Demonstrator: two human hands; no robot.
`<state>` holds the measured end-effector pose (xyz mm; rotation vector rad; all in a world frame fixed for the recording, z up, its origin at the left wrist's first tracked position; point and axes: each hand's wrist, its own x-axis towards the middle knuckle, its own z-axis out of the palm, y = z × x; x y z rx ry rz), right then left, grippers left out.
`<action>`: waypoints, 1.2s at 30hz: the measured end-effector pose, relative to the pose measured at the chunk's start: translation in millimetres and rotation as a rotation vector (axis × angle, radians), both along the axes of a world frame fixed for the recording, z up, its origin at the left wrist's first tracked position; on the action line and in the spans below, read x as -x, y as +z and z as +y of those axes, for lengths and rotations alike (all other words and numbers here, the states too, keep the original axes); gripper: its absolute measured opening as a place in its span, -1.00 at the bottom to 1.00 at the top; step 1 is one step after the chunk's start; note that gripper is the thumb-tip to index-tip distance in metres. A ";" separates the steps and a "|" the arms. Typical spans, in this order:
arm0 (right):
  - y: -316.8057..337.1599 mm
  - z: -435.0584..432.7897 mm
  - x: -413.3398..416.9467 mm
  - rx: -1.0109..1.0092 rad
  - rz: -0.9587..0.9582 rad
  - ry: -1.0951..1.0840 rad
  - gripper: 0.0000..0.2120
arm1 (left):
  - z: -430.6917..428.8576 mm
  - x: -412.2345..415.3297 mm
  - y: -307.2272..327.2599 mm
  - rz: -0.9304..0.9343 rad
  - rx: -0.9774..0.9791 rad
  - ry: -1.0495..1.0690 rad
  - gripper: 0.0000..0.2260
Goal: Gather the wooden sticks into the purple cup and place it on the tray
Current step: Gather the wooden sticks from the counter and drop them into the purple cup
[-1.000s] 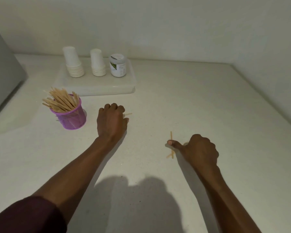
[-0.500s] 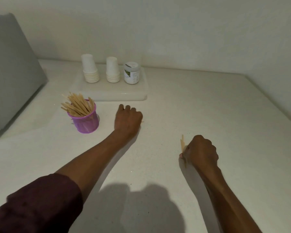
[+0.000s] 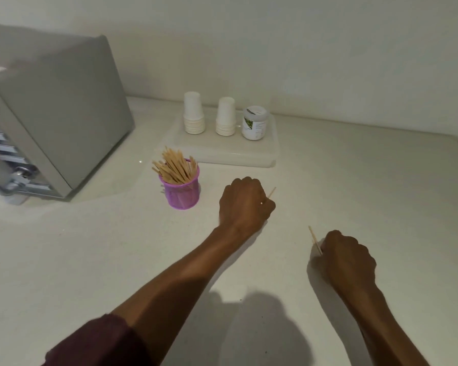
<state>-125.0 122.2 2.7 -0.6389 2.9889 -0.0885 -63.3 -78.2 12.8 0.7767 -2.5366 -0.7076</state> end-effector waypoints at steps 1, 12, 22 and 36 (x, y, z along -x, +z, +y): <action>0.3 -3.6 -3.5 -0.010 0.037 0.022 -0.85 | -0.1 -7.0 3.7 0.090 -0.080 0.032 -0.85; 8.7 -61.2 0.8 0.430 -0.201 0.003 -0.79 | -43.4 -87.2 63.3 0.806 -0.254 0.459 -0.96; 83.3 -189.9 -8.6 1.126 -0.434 0.280 -0.82 | -94.8 -90.9 56.0 0.661 -0.057 0.751 -0.88; 53.4 -265.4 -27.7 0.908 -0.266 0.509 -0.81 | -98.5 -87.7 4.6 0.565 -0.027 0.773 -0.96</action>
